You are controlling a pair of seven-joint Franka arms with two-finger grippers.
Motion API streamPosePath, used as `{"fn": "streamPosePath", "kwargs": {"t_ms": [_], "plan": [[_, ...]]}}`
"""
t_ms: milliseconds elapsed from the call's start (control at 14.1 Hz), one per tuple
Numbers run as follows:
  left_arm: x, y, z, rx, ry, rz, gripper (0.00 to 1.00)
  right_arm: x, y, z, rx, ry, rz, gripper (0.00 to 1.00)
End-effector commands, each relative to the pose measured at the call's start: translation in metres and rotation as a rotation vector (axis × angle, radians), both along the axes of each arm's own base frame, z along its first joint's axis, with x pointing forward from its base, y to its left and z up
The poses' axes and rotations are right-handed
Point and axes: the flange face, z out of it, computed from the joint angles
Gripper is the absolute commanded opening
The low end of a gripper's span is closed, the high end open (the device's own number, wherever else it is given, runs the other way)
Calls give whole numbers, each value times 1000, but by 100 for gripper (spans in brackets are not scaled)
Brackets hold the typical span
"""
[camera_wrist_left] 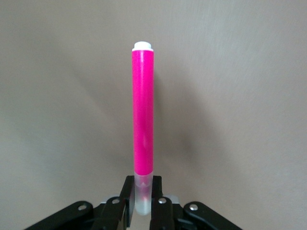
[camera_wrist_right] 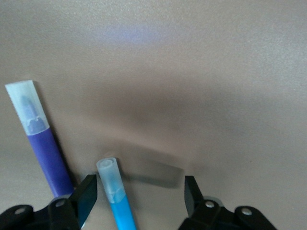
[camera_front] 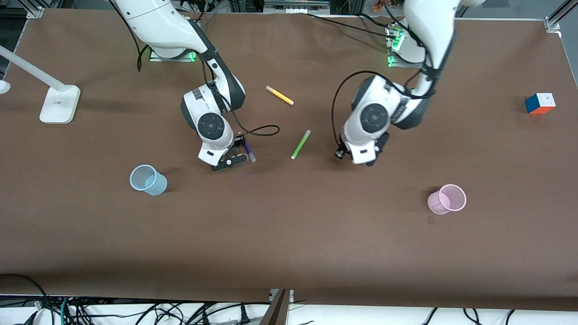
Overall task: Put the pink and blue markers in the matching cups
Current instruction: 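Carry the pink marker with the left gripper over the pink cup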
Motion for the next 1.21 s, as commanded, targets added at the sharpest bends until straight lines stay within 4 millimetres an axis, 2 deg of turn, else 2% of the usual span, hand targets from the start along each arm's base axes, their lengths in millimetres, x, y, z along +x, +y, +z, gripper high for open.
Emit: {"fn": "streamPosePath", "kwargs": {"t_ms": [0, 142, 213, 497, 568, 639, 710, 781, 995, 1137], "plan": [[45, 49, 51, -69, 64, -57, 0, -4, 1, -2, 0, -8, 7, 80], [68, 90, 79, -153, 103, -76, 0, -4, 1, -2, 0, -8, 7, 80], [78, 120, 87, -202, 115, -68, 0, -4, 1, -1, 0, -10, 8, 80], [99, 217, 108, -353, 100, -94, 0, -8, 8, -1, 1, -11, 19, 73], [102, 249, 113, -404, 85, -87, 0, -9, 10, -1, 1, -11, 22, 73], [103, 279, 109, -472, 87, -66, 0, -9, 11, 0, 3, -12, 25, 71], [104, 310, 101, -542, 77, -38, 0, -9, 12, 0, 3, -12, 27, 65], [105, 329, 91, -587, 61, -41, 0, -9, 12, 0, 3, -13, 27, 54], [116, 369, 68, -624, 29, -31, 1, -9, 13, 0, 3, -13, 29, 22], [119, 381, 63, -682, 12, 16, 1, -8, 12, 1, 4, -15, 27, 4]]}}
